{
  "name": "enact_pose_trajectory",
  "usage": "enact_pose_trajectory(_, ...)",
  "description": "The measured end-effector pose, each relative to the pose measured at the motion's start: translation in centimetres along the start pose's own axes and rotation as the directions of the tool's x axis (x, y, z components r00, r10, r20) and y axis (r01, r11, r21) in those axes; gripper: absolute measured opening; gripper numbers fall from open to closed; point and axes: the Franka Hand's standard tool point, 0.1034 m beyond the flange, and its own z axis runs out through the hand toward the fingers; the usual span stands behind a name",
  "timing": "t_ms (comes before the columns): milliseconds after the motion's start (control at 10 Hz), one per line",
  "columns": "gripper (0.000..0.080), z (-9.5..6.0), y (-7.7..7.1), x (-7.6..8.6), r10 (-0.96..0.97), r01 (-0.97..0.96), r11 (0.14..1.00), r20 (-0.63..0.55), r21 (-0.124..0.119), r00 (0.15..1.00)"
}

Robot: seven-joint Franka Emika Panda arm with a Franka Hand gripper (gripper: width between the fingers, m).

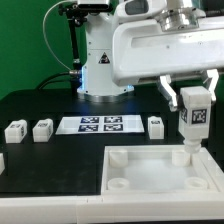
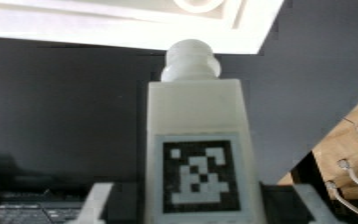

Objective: Assemble one leg

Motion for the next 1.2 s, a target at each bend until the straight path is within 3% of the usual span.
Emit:
enact_pose_trajectory(800,0.0292,2.5,-1.1,-2.7,0.003,-0.004,1.000,0.033,0.011,0.999)
enact_pose_trajectory(1200,0.0292,2.9,-1.1,-2.9,0.003,-0.003,1.000,0.014,0.010,1.000)
